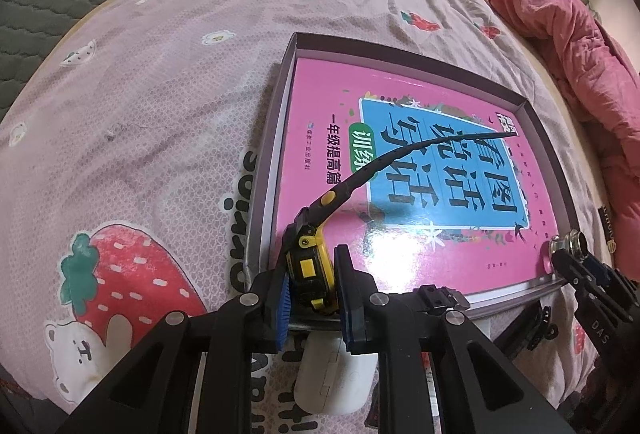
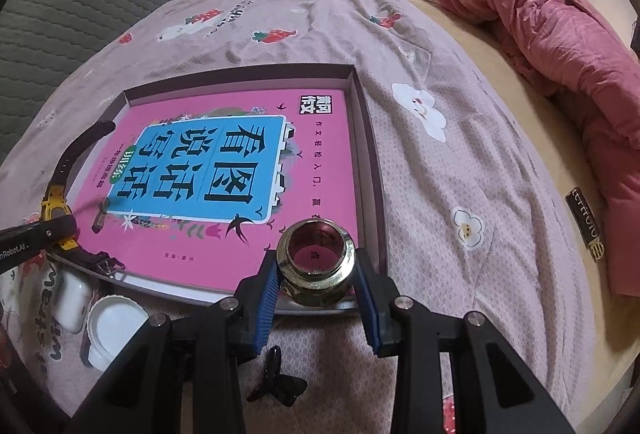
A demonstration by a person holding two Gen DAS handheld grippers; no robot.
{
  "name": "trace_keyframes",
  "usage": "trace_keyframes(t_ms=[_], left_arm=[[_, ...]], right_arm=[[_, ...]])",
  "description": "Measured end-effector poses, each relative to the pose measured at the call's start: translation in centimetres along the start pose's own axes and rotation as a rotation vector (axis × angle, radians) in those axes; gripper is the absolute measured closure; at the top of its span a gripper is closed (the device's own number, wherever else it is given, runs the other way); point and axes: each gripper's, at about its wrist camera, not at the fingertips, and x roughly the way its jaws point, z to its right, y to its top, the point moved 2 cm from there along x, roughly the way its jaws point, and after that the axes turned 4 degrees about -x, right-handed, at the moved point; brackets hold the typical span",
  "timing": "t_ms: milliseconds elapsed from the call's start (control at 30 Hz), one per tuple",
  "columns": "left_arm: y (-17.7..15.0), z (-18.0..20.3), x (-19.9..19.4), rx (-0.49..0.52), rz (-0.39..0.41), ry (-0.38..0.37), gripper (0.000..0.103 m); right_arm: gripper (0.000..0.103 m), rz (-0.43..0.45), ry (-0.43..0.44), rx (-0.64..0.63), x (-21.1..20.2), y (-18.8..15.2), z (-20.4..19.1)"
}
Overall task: Organize rigid objects
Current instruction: 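Carry the watch into the tray with the left tool while the right tool lowers the fitting inside, then open the left tool on the watch while the right tool releases the fitting in the tray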
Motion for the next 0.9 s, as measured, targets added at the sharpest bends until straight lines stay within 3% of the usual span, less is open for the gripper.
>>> trace_keyframes(t_ms=[367, 667, 900], left_arm=[[-0.1, 0.5, -0.2, 0.029, -0.003, 0.02, 0.081], [-0.4, 0.3, -1.0, 0.023, 0.008, -0.031, 0.073], [-0.6, 0.4, -1.4, 0.027, 0.017, -0.043, 0.069]], right_arm=[[0.066, 0.023, 0.0, 0.001, -0.4, -0.2, 0.0], [0.064, 0.041, 0.017, 0.029, -1.6, -0.3, 0.2], [0.061, 0.135, 0.02, 0.033, -4.8, -1.4, 0.4]])
